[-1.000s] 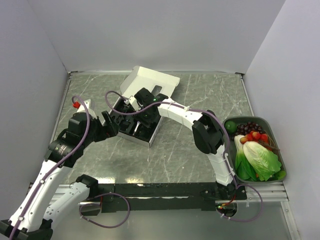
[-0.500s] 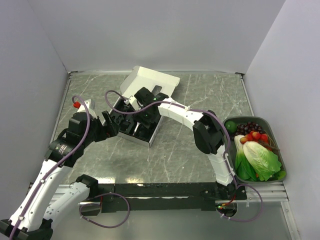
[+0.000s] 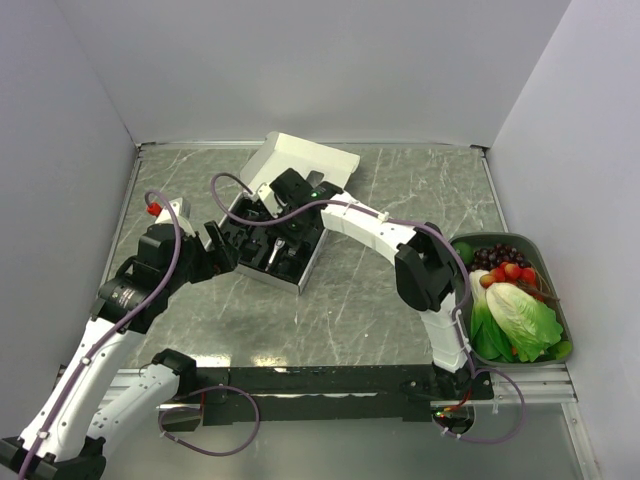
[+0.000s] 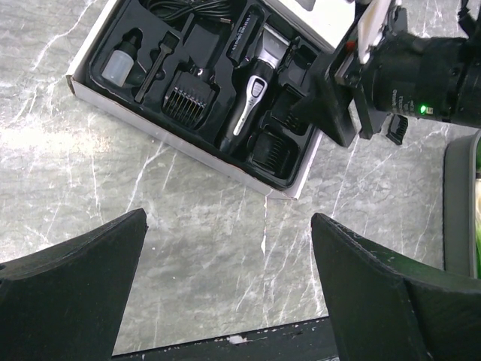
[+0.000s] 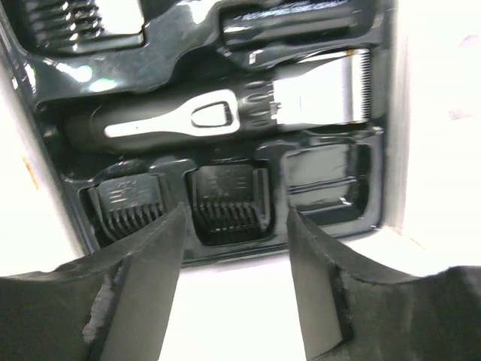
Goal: Sort the hair-cutting tools
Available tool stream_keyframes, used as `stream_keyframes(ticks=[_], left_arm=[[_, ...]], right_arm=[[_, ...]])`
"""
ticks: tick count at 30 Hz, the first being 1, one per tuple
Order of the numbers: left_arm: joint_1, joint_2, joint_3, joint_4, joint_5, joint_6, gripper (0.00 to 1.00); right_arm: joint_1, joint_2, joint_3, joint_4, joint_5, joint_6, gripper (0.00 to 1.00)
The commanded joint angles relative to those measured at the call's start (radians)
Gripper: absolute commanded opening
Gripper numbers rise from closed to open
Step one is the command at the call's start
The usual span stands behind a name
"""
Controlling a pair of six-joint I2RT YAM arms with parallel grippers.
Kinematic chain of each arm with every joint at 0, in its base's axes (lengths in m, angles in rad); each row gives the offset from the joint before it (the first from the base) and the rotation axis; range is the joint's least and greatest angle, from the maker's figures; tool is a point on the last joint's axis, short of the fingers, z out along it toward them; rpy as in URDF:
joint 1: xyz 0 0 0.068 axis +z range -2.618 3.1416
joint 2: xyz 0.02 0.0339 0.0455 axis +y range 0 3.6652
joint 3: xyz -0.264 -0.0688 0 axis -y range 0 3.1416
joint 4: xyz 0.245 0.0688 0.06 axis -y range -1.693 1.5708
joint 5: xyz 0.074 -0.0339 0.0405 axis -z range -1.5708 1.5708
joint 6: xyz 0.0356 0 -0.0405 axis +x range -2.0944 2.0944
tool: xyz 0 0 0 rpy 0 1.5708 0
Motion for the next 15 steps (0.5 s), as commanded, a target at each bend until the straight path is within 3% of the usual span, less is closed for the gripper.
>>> stream_keyframes(ticks=[1, 3, 5, 15], left_arm=[[0.0, -0.002, 0.013, 0.032, 0.014, -0.007, 0.96], [-0.002, -0.001, 0.013, 0.029, 0.012, -0.007, 0.97], [0.0, -0.004, 0.014, 0.028, 0.009, -0.005, 0.96], [0.0, -0.004, 0.011, 0.025, 0.009, -0.005, 0.96]], right_arm=[[0.007, -0.065, 0.025, 0.045, 0.047, 0.031, 0.49], [0.004, -0.056, 0.031, 0.036, 0.067, 0.038, 0.32], [0.004, -0.04, 0.031, 0.034, 0.064, 0.046, 0.26], [0.004, -0.017, -0.026, 0.05, 0.054, 0.058, 0.17]])
